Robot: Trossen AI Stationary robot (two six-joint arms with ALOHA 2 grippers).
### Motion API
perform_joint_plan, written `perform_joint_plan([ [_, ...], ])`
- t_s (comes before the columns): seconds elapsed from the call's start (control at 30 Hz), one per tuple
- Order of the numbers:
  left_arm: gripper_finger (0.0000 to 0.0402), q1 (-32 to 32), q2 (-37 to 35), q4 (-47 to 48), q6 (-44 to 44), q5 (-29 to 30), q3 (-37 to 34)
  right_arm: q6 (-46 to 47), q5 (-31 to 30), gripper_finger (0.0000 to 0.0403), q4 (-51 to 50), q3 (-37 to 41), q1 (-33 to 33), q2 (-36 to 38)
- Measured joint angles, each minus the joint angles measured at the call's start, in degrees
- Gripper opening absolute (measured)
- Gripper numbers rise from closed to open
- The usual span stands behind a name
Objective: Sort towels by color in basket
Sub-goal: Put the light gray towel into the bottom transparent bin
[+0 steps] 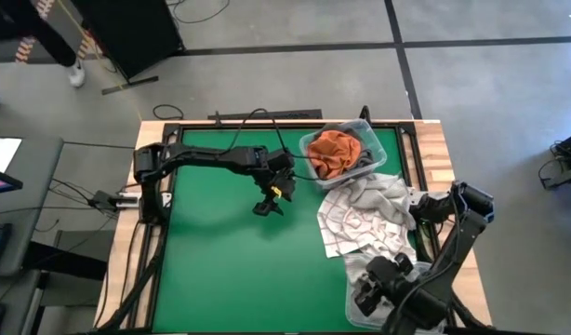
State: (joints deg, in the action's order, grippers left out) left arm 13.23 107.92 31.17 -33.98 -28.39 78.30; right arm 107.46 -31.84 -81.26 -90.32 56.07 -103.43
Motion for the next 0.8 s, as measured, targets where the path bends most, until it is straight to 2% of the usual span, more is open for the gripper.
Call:
perform_joint_plan([
  [0.13,0.0240,0.0,0.0,-0.3,0.4,0.0,-0.9,-0.2,2.6,0.0244,-1.6,0.0,-0.8,-1.7],
  [0.23,0.0240,0.0,0.0,-0.7,0.4,0.0,-1.0,-1.9,4.0,0.0212,-0.7,0.0,-0.6,-2.9],
  [0.3,0.0240,0.0,0.0,-1.2,0.6,0.0,-1.0,-3.4,5.7,0.0171,0.4,0.0,-0.6,-3.8],
  [0.43,0.0240,0.0,0.0,-2.2,0.6,0.0,-1.0,-6.9,8.9,0.0045,2.8,0.0,0.1,-5.5],
  [0.47,0.0240,0.0,0.0,-2.4,0.7,0.0,-1.0,-7.3,9.2,0.0024,3.0,0.0,0.3,-5.7],
  [0.8,0.0240,-0.8,0.0,-5.7,1.8,0.1,-1.0,-0.3,17.0,0.0020,4.4,1.3,2.1,-6.3],
])
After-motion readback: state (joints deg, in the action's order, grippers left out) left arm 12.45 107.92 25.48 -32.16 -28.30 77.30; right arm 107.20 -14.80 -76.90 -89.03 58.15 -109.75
